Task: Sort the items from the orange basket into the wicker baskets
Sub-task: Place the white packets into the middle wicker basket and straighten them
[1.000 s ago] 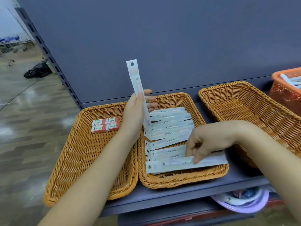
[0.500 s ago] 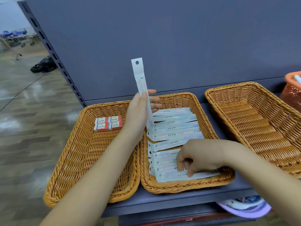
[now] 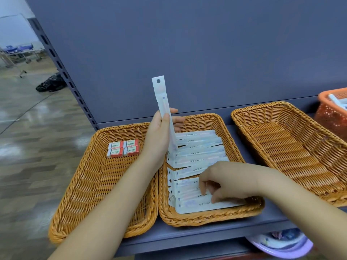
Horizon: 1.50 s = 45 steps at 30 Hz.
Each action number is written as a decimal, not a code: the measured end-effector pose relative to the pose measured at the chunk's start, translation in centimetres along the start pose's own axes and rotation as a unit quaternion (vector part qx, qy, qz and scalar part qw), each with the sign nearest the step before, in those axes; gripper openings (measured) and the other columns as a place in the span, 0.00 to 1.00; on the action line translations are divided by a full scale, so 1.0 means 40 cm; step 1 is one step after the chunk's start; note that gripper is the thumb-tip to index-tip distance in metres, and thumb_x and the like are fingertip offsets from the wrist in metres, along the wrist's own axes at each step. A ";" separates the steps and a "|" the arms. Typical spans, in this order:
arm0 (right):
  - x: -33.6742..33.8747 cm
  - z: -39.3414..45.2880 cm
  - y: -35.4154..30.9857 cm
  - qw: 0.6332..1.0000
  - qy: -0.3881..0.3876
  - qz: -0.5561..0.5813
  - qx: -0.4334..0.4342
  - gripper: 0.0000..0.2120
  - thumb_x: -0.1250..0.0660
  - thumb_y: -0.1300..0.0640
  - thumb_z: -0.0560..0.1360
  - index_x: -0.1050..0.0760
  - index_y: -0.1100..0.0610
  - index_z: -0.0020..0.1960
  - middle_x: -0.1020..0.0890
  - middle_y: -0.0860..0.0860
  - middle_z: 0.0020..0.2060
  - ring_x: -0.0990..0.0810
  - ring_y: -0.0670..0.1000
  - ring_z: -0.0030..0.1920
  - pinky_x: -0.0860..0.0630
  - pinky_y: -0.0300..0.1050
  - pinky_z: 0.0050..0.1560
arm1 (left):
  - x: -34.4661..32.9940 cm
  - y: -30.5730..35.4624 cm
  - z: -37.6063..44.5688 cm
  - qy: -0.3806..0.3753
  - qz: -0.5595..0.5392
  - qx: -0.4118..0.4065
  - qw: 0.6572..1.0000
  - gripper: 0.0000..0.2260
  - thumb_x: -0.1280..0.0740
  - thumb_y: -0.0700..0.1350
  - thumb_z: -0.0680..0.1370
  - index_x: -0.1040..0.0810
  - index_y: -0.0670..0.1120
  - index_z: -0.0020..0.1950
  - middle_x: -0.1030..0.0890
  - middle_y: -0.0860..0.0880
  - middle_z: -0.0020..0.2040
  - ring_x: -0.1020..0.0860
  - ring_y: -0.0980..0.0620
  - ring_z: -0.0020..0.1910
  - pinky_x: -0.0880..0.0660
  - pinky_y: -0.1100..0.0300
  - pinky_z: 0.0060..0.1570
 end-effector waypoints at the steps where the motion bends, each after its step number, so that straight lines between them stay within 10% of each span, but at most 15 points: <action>1: 0.011 -0.004 0.004 1.000 0.011 0.004 -0.002 0.10 0.31 0.54 0.73 0.24 0.49 0.54 0.23 0.43 0.42 0.26 0.44 0.43 0.27 0.41 0.47 | -0.001 0.001 -0.001 0.000 0.006 -0.002 1.000 0.11 0.49 0.45 0.84 0.27 0.50 0.55 0.18 0.53 0.45 0.20 0.63 0.41 0.24 0.72 0.41; 6: 0.101 0.006 0.020 0.984 0.168 0.060 -0.011 0.08 0.32 0.52 0.75 0.24 0.49 0.54 0.21 0.42 0.45 0.22 0.45 0.42 0.26 0.37 0.45 | -0.006 0.017 -0.013 -0.012 0.009 -0.018 1.000 0.11 0.49 0.45 0.84 0.28 0.51 0.55 0.17 0.55 0.48 0.20 0.62 0.48 0.25 0.70 0.48; 10: 0.158 0.056 0.005 0.904 0.320 0.282 0.001 0.12 0.35 0.56 0.77 0.26 0.55 0.60 0.21 0.45 0.48 0.20 0.48 0.37 0.21 0.38 0.36 | -0.017 0.036 -0.030 -0.030 0.018 -0.048 0.998 0.10 0.49 0.46 0.84 0.29 0.51 0.56 0.18 0.58 0.51 0.21 0.62 0.52 0.25 0.70 0.48; 19: 0.170 0.095 -0.002 0.809 0.324 0.487 0.057 0.04 0.38 0.60 0.79 0.26 0.59 0.50 0.24 0.51 0.33 0.26 0.44 0.32 0.30 0.34 0.30 | -0.010 0.043 -0.029 -0.041 0.047 -0.087 0.994 0.12 0.47 0.44 0.84 0.28 0.49 0.63 0.22 0.56 0.57 0.24 0.64 0.57 0.27 0.72 0.52; 25: 0.186 0.024 0.111 0.906 0.286 0.311 -0.032 0.04 0.36 0.57 0.78 0.23 0.55 0.46 0.23 0.50 0.33 0.27 0.45 0.32 0.29 0.39 0.34 | 0.023 0.013 -0.009 -0.010 0.094 -0.074 0.993 0.15 0.46 0.48 0.83 0.31 0.52 0.69 0.25 0.60 0.59 0.28 0.60 0.64 0.29 0.53 0.65; 30: 0.157 0.000 0.106 0.991 0.094 0.047 -0.078 0.06 0.40 0.53 0.79 0.25 0.52 0.51 0.20 0.49 0.38 0.25 0.46 0.35 0.30 0.36 0.37 | 0.051 0.004 0.009 -0.004 0.174 -0.071 0.982 0.14 0.45 0.45 0.83 0.28 0.50 0.67 0.24 0.57 0.60 0.28 0.58 0.64 0.30 0.63 0.60; 35: 0.106 0.040 0.081 0.991 0.042 -0.079 -0.102 0.07 0.40 0.55 0.78 0.24 0.53 0.51 0.24 0.46 0.43 0.26 0.48 0.43 0.29 0.41 0.43 | 0.018 -0.019 0.007 -0.079 0.402 -0.109 0.906 0.15 0.44 0.47 0.82 0.28 0.49 0.68 0.26 0.52 0.66 0.29 0.55 0.64 0.32 0.62 0.59; 45: 0.059 0.075 0.069 0.990 0.079 -0.066 -0.093 0.08 0.39 0.58 0.77 0.24 0.56 0.52 0.24 0.49 0.45 0.30 0.48 0.44 0.33 0.39 0.38 | -0.027 -0.050 0.004 -0.154 0.461 -0.152 0.860 0.14 0.43 0.47 0.82 0.26 0.48 0.66 0.26 0.53 0.65 0.32 0.55 0.66 0.38 0.63 0.63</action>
Point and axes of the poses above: each hand's wrist, its own z-axis towards the middle knuckle, its own x-axis out of the back of the hand, y = z × x, the point moved 5 cm from there along z, towards the middle knuckle
